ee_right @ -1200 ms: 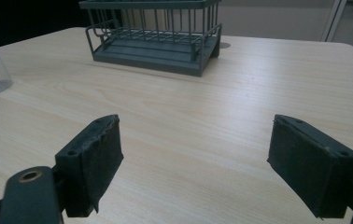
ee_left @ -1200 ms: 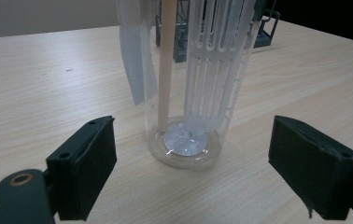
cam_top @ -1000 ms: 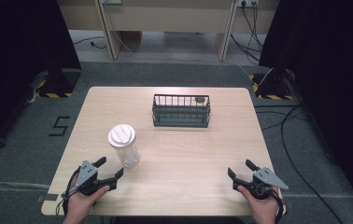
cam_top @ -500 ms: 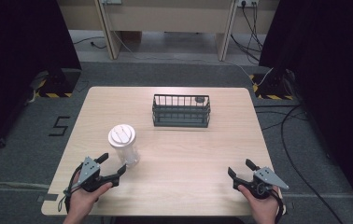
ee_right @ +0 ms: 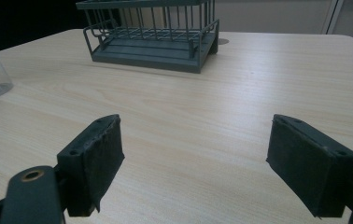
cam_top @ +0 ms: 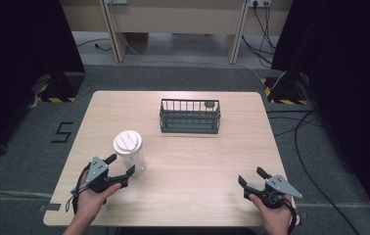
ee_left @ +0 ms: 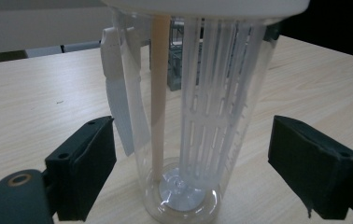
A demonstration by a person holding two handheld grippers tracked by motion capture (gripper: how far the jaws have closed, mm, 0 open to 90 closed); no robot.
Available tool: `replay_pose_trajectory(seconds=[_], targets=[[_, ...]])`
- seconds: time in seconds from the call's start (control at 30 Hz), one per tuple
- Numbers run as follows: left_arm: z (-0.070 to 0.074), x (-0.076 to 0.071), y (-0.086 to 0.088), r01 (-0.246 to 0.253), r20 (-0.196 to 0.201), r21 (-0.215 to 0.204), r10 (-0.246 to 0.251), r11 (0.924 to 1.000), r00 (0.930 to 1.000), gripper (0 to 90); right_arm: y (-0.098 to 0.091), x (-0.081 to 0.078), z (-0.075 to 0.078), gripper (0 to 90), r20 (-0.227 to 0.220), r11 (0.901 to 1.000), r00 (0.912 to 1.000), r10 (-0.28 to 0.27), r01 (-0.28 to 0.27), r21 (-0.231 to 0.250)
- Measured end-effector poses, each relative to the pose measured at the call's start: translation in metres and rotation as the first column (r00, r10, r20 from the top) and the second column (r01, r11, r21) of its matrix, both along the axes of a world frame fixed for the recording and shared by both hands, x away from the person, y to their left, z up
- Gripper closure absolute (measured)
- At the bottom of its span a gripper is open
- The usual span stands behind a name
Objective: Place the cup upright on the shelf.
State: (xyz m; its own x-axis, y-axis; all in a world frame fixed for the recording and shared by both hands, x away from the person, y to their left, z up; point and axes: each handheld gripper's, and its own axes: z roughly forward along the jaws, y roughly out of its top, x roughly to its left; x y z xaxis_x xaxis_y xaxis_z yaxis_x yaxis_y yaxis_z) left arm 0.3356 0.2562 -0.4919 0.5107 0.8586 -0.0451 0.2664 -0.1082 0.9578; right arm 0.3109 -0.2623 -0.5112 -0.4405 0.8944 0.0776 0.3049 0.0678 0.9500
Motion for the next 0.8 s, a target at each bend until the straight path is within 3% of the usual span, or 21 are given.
replay_pose_trajectory(seconds=[0.3,0.8], targets=[[-0.003,0.013,-0.003,0.007,-0.004,-0.022,-0.007,0.9997,1.0,14.5,0.0,0.0,0.0,18.7,-0.007,1.0,1.0,0.001,-0.001,0.006],[-0.006,0.028,-0.013,0.026,0.019,-0.008,-0.025,0.9996,0.9995,14.4,0.001,0.001,-0.001,18.7,-0.014,1.0,0.9999,0.005,-0.005,0.005]])
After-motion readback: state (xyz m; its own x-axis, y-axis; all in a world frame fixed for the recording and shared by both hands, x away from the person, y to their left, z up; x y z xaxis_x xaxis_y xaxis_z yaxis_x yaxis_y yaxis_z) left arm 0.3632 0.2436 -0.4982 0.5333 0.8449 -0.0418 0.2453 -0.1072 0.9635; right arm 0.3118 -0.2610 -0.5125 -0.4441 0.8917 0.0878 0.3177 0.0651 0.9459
